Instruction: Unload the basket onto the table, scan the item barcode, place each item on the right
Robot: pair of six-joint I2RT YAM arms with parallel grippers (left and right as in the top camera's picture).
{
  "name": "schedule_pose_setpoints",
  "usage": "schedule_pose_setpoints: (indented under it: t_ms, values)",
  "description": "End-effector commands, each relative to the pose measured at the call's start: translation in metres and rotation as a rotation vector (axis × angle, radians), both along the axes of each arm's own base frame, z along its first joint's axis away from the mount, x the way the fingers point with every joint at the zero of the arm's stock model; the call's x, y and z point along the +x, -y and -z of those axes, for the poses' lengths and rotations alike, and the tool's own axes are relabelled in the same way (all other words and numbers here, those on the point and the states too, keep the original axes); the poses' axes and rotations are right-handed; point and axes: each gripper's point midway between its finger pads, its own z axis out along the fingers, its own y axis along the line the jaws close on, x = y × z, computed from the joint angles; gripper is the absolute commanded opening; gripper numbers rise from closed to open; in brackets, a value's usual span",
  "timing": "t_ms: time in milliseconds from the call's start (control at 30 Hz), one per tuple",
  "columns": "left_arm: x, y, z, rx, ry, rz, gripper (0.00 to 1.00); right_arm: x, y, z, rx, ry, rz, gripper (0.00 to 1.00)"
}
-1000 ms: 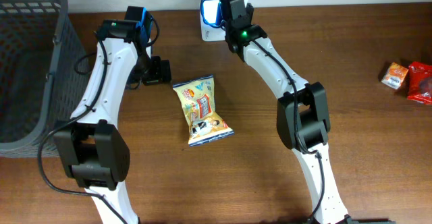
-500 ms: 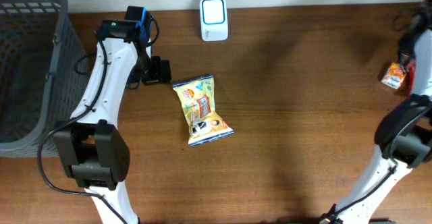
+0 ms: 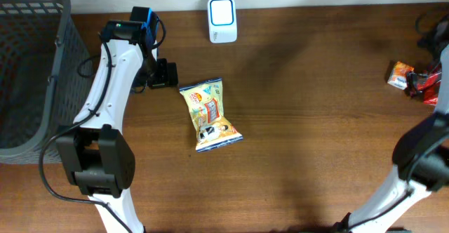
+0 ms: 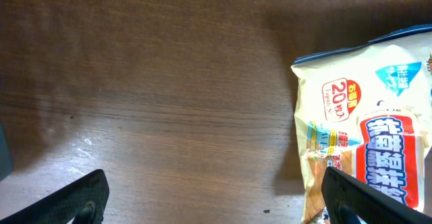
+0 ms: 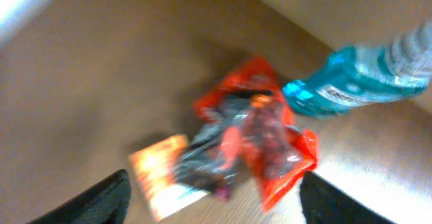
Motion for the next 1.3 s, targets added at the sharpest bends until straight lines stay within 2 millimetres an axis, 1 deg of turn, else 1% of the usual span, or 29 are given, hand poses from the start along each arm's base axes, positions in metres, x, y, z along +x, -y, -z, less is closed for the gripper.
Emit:
schedule_pose_setpoints:
  t_ms: [0, 33, 67, 100, 133, 167, 200, 233, 267, 333, 367, 400, 467, 567, 600, 633, 667, 700, 733, 767, 900, 933, 1000, 1033, 1133, 1167, 1200, 1233, 1267]
  values:
    - [-0.001, 0.002, -0.001, -0.011, 0.002, -0.004, 0.99, 0.019, -0.103, -0.115, 0.094, 0.296, -0.29, 0.83]
    - [-0.001, 0.002, -0.001, -0.011, 0.002, -0.004, 0.99, 0.025, -0.153, -0.138, 0.171, 0.368, -0.439, 0.99]
    - [-0.001, 0.002, -0.001, -0.011, 0.002, -0.004, 0.99, 0.027, -0.195, -0.15, 0.253, 0.409, -0.569, 0.99]
    - [-0.001, 0.002, -0.001, -0.011, 0.002, -0.004, 0.99, 0.027, -0.248, -0.154, 0.38, 0.426, -0.726, 0.99]
    - [-0.001, 0.002, -0.001, -0.011, 0.002, -0.004, 0.99, 0.021, -0.288, -0.148, 0.491, 0.397, -0.829, 0.99]
    - [-0.001, 0.002, -0.001, -0.011, 0.002, -0.004, 0.99, 0.01, -0.324, -0.132, 0.574, 0.318, -0.882, 0.99]
    - [-0.001, 0.002, -0.001, -0.011, 0.002, -0.004, 0.99, -0.001, -0.354, -0.113, 0.63, 0.222, -0.914, 0.99]
    - [-0.001, 0.002, -0.001, -0.011, 0.002, -0.004, 0.99, -0.009, -0.376, -0.098, 0.662, 0.152, -0.938, 0.99]
    - [-0.001, 0.002, -0.001, -0.011, 0.002, -0.004, 0.99, -0.022, -0.411, -0.071, 0.706, 0.039, -0.98, 0.99]
    - [-0.001, 0.002, -0.001, -0.011, 0.002, -0.004, 0.99, -0.044, -0.47, -0.029, 0.756, -0.113, -1.07, 0.98]
    - [-0.001, 0.002, -0.001, -0.011, 0.002, -0.004, 0.99, -0.055, -0.504, -0.007, 0.77, -0.184, -1.127, 0.99]
    - [-0.001, 0.002, -0.001, -0.011, 0.002, -0.004, 0.99, -0.06, -0.517, 0.0, 0.773, -0.209, -1.152, 0.99]
    - [-0.001, 0.002, -0.001, -0.011, 0.002, -0.004, 0.99, -0.078, -0.551, 0.013, 0.777, -0.274, -1.219, 0.99]
    - [-0.001, 0.002, -0.001, -0.011, 0.002, -0.004, 0.99, -0.105, -0.582, 0.02, 0.779, -0.337, -1.283, 0.99]
    - [-0.001, 0.002, -0.001, -0.011, 0.002, -0.004, 0.99, -0.113, -0.588, 0.029, 0.778, -0.371, -1.238, 0.98]
    - [-0.001, 0.002, -0.001, -0.011, 0.002, -0.004, 0.99, -0.118, -0.582, 0.047, 0.719, -0.413, -1.087, 0.99]
    - [-0.001, 0.002, -0.001, -0.011, 0.002, -0.004, 0.99, -0.124, -0.578, 0.061, 0.674, -0.442, -0.995, 0.99]
    - [-0.001, 0.002, -0.001, -0.011, 0.002, -0.004, 0.99, -0.135, -0.58, 0.074, 0.681, -0.471, -0.901, 0.99]
    - [-0.001, 0.002, -0.001, -0.011, 0.002, -0.004, 0.99, -0.143, -0.584, 0.079, 0.694, -0.488, -0.856, 0.99]
    - [-0.001, 0.002, -0.001, -0.011, 0.002, -0.004, 0.99, -0.147, -0.588, 0.079, 0.691, -0.49, -0.869, 0.99]
    - [-0.001, 0.002, -0.001, -0.011, 0.002, -0.004, 0.99, -0.151, -0.587, 0.083, 0.669, -0.502, -0.869, 0.98]
    - [-0.001, 0.002, -0.001, -0.011, 0.002, -0.004, 0.99, -0.151, -0.593, 0.088, 0.668, -0.491, -0.891, 0.98]
    - [-0.001, 0.002, -0.001, -0.011, 0.002, -0.004, 0.99, -0.146, -0.604, 0.098, 0.644, -0.456, -1.006, 0.98]
    - [-0.001, 0.002, -0.001, -0.011, 0.002, -0.004, 0.99, -0.147, -0.605, 0.105, 0.642, -0.452, -1.01, 0.97]
    - [-0.001, 0.002, -0.001, -0.011, 0.002, -0.004, 0.99, -0.149, -0.603, 0.108, 0.642, -0.463, -1.0, 0.91]
    - [-0.001, 0.002, -0.001, -0.011, 0.002, -0.004, 0.99, -0.148, -0.603, 0.108, 0.645, -0.458, -0.997, 0.82]
    - [-0.001, 0.002, -0.001, -0.011, 0.002, -0.004, 0.99, -0.148, -0.603, 0.108, 0.644, -0.459, -0.996, 0.7]
    - [-0.001, 0.002, -0.001, -0.011, 0.002, -0.004, 0.99, -0.149, -0.603, 0.108, 0.645, -0.464, -0.995, 0.5]
    - [-0.001, 0.002, -0.001, -0.011, 0.002, -0.004, 0.99, -0.155, -0.604, 0.108, 0.667, -0.485, -0.996, 0.4]
